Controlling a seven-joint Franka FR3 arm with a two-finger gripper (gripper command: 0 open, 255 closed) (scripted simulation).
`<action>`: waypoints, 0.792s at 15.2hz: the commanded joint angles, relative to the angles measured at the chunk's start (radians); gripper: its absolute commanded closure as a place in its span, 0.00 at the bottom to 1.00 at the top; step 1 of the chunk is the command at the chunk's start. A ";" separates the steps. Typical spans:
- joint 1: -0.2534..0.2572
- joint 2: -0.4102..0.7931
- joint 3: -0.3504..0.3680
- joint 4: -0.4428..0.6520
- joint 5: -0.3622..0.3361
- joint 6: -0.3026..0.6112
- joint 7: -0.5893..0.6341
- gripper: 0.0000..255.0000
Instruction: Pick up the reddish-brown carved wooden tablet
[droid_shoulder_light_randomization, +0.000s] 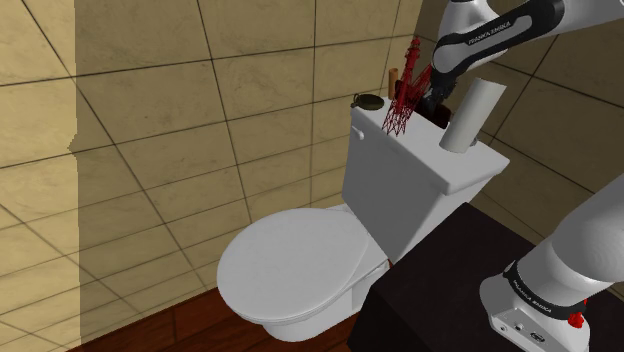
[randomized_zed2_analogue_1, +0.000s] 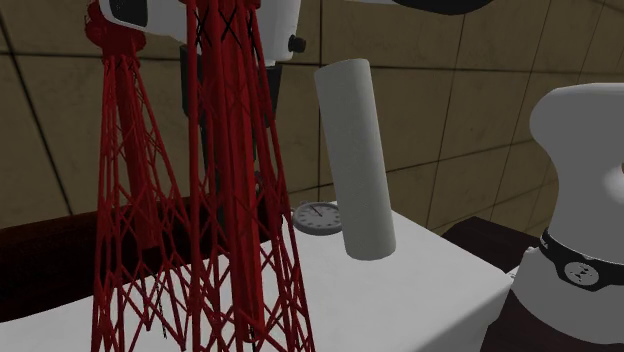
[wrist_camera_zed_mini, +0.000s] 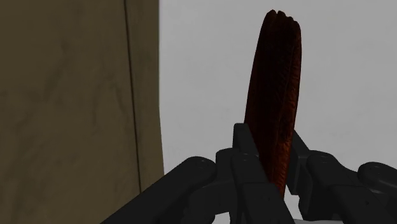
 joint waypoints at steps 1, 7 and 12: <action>0.000 0.001 0.000 0.000 0.000 0.001 0.000 1.00; 0.000 -0.006 0.000 0.007 0.002 -0.013 -0.004 1.00; 0.003 -0.035 0.003 0.044 0.010 -0.078 -0.020 1.00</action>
